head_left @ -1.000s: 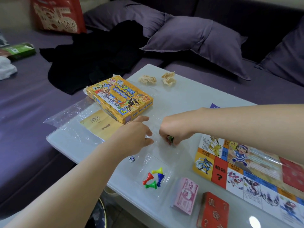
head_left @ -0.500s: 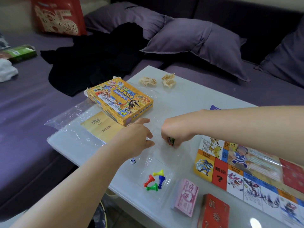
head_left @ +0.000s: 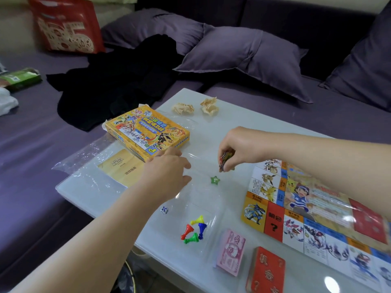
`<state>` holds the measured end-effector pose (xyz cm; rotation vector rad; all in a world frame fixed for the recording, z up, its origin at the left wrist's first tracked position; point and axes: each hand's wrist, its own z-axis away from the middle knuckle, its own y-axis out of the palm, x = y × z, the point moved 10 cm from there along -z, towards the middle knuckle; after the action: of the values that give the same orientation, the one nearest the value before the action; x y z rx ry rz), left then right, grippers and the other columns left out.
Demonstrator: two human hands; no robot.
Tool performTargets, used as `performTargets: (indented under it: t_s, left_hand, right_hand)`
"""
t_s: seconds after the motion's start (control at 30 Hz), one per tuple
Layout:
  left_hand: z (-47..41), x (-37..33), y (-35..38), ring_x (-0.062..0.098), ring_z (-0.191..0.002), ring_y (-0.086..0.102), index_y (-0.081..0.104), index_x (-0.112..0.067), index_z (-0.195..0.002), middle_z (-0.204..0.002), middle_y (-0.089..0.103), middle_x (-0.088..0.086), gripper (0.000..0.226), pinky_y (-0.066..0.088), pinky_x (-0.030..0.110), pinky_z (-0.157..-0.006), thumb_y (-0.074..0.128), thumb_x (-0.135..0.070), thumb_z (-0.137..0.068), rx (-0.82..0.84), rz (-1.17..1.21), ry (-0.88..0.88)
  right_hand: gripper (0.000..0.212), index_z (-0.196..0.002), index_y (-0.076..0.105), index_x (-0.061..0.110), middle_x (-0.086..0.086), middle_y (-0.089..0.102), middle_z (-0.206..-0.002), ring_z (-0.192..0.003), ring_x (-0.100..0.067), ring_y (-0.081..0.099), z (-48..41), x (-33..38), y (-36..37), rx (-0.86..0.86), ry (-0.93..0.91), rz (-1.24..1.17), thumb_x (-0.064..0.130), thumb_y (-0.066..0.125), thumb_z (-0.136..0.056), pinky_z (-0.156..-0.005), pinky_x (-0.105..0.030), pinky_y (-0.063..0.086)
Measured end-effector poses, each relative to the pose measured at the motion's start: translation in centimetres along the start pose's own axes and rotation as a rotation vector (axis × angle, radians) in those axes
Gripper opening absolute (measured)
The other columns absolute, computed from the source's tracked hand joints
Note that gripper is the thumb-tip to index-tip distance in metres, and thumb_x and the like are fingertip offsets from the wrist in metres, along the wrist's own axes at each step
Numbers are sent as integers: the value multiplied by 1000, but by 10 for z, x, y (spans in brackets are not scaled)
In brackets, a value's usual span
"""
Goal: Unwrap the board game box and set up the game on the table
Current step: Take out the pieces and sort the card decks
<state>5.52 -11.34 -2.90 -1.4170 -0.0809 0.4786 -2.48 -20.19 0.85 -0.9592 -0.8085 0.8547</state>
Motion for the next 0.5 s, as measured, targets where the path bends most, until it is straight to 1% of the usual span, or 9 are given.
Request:
performTargets:
  t_s: [0.07,0.13,0.2,0.27,0.33,0.43,0.5]
  left_hand:
    - [-4,-16,-12,21,-129,32,56,-35,-123,-135,41,-5,33,30,38,-102,54,-42,-91,-87,-17,13]
    - [-14,-36,-9,22,-123,42,60,-34,-115,-125,51,-4,27,31,36,-98,54,-44,-91,-67,-60,22]
    - [-23,-47,4,22,-114,51,63,-27,-108,-114,59,-3,29,30,35,-95,55,-48,-88,-5,-104,-20]
    - [-30,-49,15,23,-108,55,64,-23,-103,-107,62,-1,37,31,36,-95,59,-54,-84,33,-123,-93]
    - [-33,-47,22,23,-105,57,63,-20,-100,-105,63,1,42,33,37,-96,62,-57,-80,37,-118,-152]
    - [-35,-45,25,23,-98,60,53,-17,-85,-101,63,2,42,38,34,-88,65,-56,-77,34,-86,-211]
    - [-35,-44,25,23,-96,60,48,-17,-80,-94,61,2,42,39,33,-88,67,-54,-76,44,-76,-238]
  right_hand:
    - [8,-83,73,24,10,70,-71,-68,-6,63,13,-15,-4,-37,58,-113,28,76,-77,-60,-19,48]
    - [8,-83,74,25,8,71,-72,-59,-1,59,26,-26,-3,-66,99,-186,28,77,-76,-51,-13,41]
    - [9,-84,73,25,8,71,-72,-55,1,57,36,-32,1,-89,133,-239,28,77,-77,-47,-10,38]
    - [11,-85,73,24,8,70,-72,-59,-3,59,41,-37,8,-103,160,-285,29,77,-76,-48,-11,40]
    - [14,-88,74,20,5,69,-73,-62,-7,59,42,-39,16,-105,173,-323,28,77,-76,-48,-12,41]
    - [15,-88,74,19,3,70,-74,-65,-9,60,36,-39,24,-113,176,-374,26,78,-75,-59,-20,48]
    - [12,-85,74,19,2,70,-73,-61,-8,59,30,-37,28,-100,173,-417,23,78,-75,-59,-19,48]
